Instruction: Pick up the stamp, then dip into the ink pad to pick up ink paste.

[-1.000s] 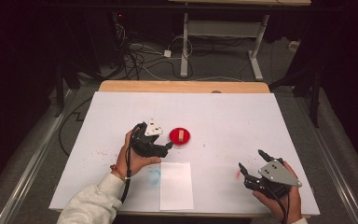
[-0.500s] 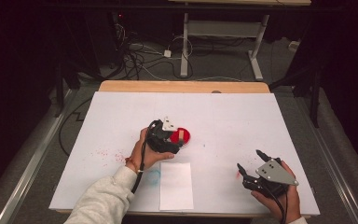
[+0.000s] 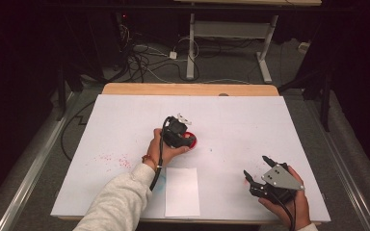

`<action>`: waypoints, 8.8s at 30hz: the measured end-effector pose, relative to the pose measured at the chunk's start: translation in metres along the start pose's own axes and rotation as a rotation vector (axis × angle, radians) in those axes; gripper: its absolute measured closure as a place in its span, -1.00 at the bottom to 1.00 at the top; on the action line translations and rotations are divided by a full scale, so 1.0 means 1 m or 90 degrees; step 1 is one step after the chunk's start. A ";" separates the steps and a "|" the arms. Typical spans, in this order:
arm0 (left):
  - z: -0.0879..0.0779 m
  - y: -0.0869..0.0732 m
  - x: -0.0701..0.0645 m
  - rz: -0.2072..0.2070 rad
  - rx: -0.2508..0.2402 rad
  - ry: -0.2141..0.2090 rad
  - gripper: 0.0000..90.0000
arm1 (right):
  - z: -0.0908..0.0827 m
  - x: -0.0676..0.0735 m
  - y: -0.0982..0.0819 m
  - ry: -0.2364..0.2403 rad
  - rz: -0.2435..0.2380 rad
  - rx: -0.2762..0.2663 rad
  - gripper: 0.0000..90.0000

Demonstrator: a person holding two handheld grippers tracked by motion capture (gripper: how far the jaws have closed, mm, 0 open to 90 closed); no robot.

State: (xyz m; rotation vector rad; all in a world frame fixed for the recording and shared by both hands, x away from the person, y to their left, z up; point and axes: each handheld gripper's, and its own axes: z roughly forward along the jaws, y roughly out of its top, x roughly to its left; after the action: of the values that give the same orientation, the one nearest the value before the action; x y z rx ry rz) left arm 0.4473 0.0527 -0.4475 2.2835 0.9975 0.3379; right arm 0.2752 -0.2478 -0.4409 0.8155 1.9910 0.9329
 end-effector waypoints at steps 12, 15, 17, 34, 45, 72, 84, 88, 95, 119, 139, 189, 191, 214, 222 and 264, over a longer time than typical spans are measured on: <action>0.009 0.000 -0.002 0.000 0.030 0.015 0.41 | 0.000 -0.001 0.000 0.005 0.002 0.004 -0.41; 0.008 0.000 -0.003 0.003 0.026 0.012 0.51 | 0.001 -0.001 0.000 0.005 0.001 0.006 -0.41; 0.008 0.000 -0.004 0.004 0.026 0.009 0.59 | 0.001 -0.001 -0.001 0.005 0.001 0.007 -0.41; -0.001 0.002 -0.001 0.044 0.000 -0.016 0.64 | 0.001 0.000 -0.001 0.010 0.001 0.011 -0.41; -0.021 0.002 0.008 0.059 -0.020 -0.030 0.64 | 0.002 0.000 0.000 0.011 0.000 0.011 -0.41; -0.074 -0.012 0.021 0.073 -0.092 -0.066 0.64 | 0.005 0.000 0.003 0.012 0.002 0.009 -0.41; -0.095 -0.028 0.028 0.071 -0.114 -0.057 0.64 | 0.006 0.001 0.003 0.014 0.003 0.010 -0.41; -0.104 -0.038 0.029 0.073 -0.120 -0.056 0.64 | 0.005 0.001 0.003 0.013 0.003 0.010 -0.41; -0.108 -0.053 0.027 0.080 -0.123 -0.057 0.64 | 0.007 0.003 0.003 0.019 0.002 0.012 -0.41; -0.068 -0.005 0.009 0.149 -0.059 -0.069 0.64 | 0.011 0.003 0.003 0.026 0.000 0.014 -0.41; -0.015 0.002 0.009 0.143 0.012 -0.086 0.64 | 0.010 0.006 0.000 0.041 -0.011 0.025 -0.41; 0.009 -0.010 0.013 0.111 0.000 -0.089 0.64 | 0.008 0.008 -0.001 0.045 -0.017 0.032 -0.40; 0.008 -0.008 0.012 0.118 0.008 -0.082 0.64 | 0.009 0.008 -0.001 0.046 -0.017 0.033 -0.40; -0.049 0.025 0.025 0.142 -0.032 -0.060 0.64 | 0.009 0.007 0.001 0.049 -0.010 0.026 -0.40; -0.030 0.022 0.020 0.137 -0.022 -0.074 0.64 | 0.008 0.006 0.000 0.048 -0.013 0.026 -0.40; 0.011 -0.008 0.017 0.115 -0.004 -0.088 0.64 | 0.007 0.007 -0.001 0.048 -0.017 0.029 -0.40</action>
State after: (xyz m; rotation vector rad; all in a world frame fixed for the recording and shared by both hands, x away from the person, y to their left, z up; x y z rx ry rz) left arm 0.4589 0.0646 -0.4612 2.3610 0.7223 0.2533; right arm 0.2770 -0.2406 -0.4471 0.7869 2.0897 0.9175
